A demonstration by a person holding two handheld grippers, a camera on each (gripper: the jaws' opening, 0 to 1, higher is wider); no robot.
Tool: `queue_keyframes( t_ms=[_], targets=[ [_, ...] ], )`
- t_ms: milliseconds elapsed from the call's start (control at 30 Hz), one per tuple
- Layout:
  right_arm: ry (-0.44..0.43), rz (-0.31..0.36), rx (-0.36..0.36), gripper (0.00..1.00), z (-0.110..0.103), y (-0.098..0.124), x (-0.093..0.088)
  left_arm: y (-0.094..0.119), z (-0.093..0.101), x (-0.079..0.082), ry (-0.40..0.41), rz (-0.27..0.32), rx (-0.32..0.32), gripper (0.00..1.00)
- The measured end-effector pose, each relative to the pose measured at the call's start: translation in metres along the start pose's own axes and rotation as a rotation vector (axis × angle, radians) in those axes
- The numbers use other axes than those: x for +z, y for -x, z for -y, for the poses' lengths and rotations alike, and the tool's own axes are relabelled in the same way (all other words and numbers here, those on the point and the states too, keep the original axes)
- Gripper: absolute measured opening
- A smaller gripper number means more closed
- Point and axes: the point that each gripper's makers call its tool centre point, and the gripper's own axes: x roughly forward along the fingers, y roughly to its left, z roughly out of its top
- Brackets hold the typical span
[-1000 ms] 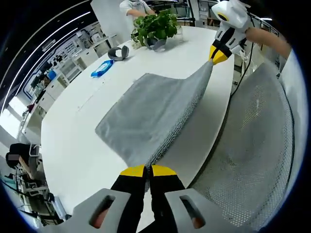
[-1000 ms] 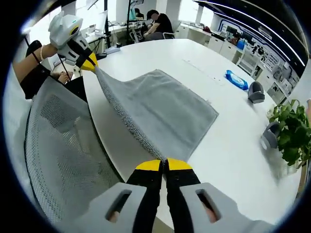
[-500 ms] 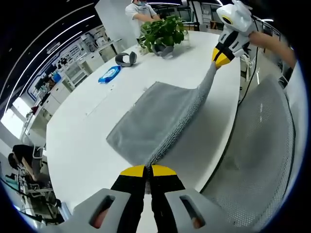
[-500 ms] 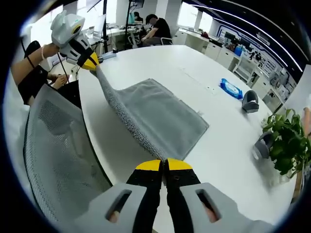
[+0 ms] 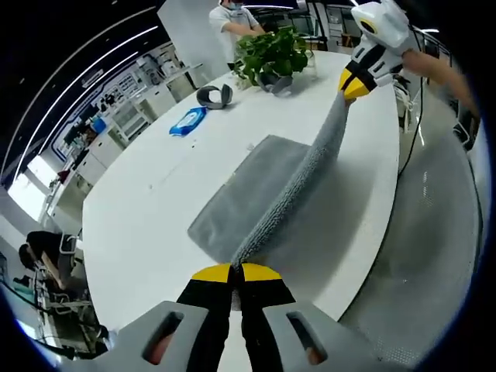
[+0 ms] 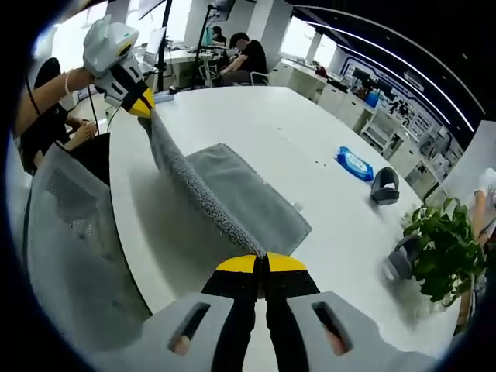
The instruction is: Fold the towel on the table until its edges align and the towel forms a compact rectangular stack.
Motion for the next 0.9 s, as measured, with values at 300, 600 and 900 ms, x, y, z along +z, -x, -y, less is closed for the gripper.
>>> queue_keyframes(
  t_ms=[300, 600, 900],
  targets=[
    [0.028, -0.002, -0.055, 0.00, 0.016, -0.019, -0.002, -0.011, -0.011, 0.011, 0.021, 0.002, 0.015, 0.03],
    [0.033, -0.022, -0.048, 0.00, 0.029, -0.034, -0.002, -0.027, -0.025, 0.020, 0.000, 0.006, 0.026, 0.03],
    [0.030, -0.014, -0.076, 0.00, 0.050, -0.059, 0.007, -0.048, -0.044, 0.028, -0.005, 0.010, 0.042, 0.03]
  ],
)
